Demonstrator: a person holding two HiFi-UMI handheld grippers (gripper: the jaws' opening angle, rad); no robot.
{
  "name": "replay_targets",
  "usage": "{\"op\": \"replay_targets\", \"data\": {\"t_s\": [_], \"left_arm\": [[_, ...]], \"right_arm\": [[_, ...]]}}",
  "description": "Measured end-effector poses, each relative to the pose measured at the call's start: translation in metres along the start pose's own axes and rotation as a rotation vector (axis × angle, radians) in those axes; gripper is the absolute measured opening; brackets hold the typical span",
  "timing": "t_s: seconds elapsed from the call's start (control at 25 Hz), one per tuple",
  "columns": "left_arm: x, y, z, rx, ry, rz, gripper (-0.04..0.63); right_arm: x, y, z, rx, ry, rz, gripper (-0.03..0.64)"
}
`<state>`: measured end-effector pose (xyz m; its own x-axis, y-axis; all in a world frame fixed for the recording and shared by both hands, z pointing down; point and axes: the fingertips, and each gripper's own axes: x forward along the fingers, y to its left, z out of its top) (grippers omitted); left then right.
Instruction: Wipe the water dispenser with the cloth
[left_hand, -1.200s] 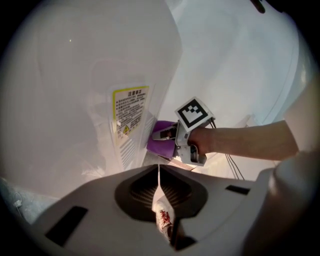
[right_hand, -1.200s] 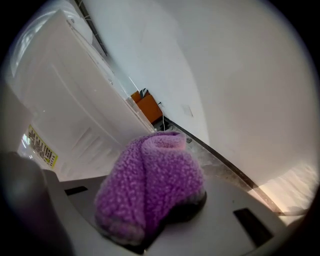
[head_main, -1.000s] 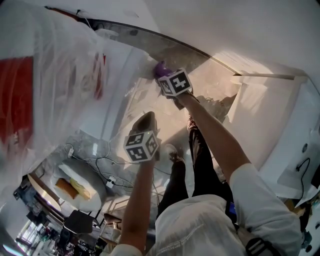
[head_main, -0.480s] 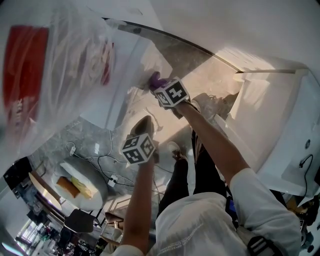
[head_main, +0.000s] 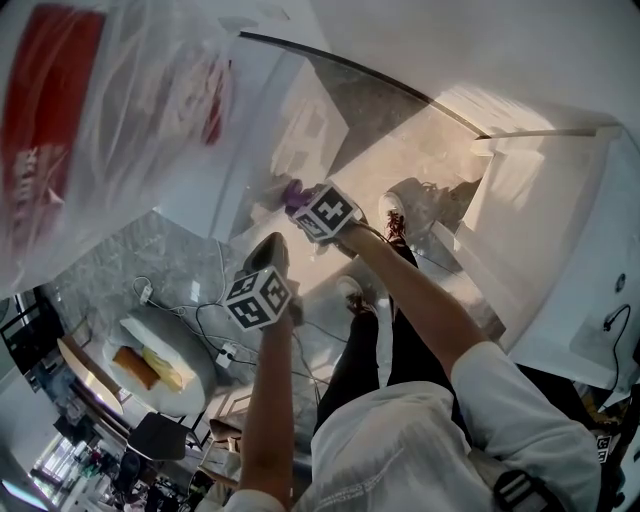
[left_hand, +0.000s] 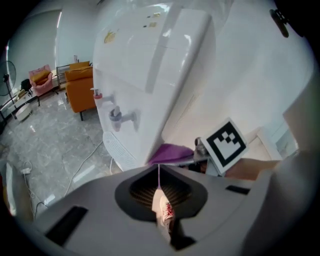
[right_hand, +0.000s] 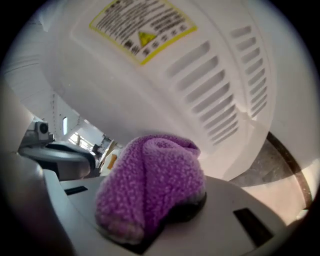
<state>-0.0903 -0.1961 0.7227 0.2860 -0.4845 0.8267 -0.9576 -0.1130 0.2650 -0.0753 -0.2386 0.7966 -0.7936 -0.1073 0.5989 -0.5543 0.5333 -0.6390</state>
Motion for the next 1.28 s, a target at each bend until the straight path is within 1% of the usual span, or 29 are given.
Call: {"op": "replay_targets", "data": {"t_s": [0.04,0.08,0.12,0.16,0.24,0.32,0.44,0.52,0.68,0.84,0.92,1.08,1.2,1.28], "left_arm": [[-0.001,0.003,-0.001,-0.001,0.001,0.007,0.018],[-0.002,0.004,-0.001,-0.002,0.002,0.011,0.018],[-0.003,0.004,-0.001,-0.001,0.004,0.012,0.018],[-0.003,0.004,0.0,0.001,0.005,0.011,0.018],[-0.001,0.001,0.001,0.013,0.007,0.004,0.018],[0.003,0.0,0.0,0.03,0.015,-0.003,0.018],[0.016,-0.008,-0.007,0.071,0.049,-0.029,0.018],[0.027,-0.02,-0.014,0.112,0.077,-0.054,0.018],[0.056,-0.037,-0.025,0.164,0.12,-0.059,0.018],[0.087,-0.048,-0.023,0.205,0.176,-0.042,0.017],[0.1,-0.054,-0.019,0.223,0.199,-0.051,0.017],[0.129,-0.062,-0.015,0.222,0.227,-0.056,0.017],[0.159,-0.067,-0.019,0.221,0.25,-0.055,0.017],[0.177,-0.068,-0.026,0.224,0.271,-0.053,0.017]], "right_arm": [[0.008,0.012,-0.01,-0.003,0.025,0.033,0.066],[0.014,0.02,-0.019,0.0,0.041,0.046,0.066],[0.018,0.022,-0.027,0.014,0.049,0.033,0.066],[0.019,0.018,-0.035,0.042,0.05,0.001,0.066],[0.016,-0.005,-0.047,0.125,0.022,-0.074,0.066],[0.009,-0.026,-0.056,0.188,0.009,-0.119,0.066],[-0.005,-0.067,-0.066,0.212,0.016,-0.198,0.066],[-0.02,-0.101,-0.066,0.248,-0.006,-0.254,0.066],[-0.044,-0.157,-0.057,0.318,-0.056,-0.304,0.066],[-0.069,-0.188,-0.048,0.324,-0.098,-0.355,0.066],[-0.075,-0.198,-0.044,0.31,-0.11,-0.371,0.066],[-0.071,-0.216,-0.04,0.276,-0.112,-0.36,0.066],[-0.064,-0.237,-0.029,0.244,-0.142,-0.344,0.066],[-0.059,-0.25,-0.025,0.233,-0.172,-0.357,0.066]]}}
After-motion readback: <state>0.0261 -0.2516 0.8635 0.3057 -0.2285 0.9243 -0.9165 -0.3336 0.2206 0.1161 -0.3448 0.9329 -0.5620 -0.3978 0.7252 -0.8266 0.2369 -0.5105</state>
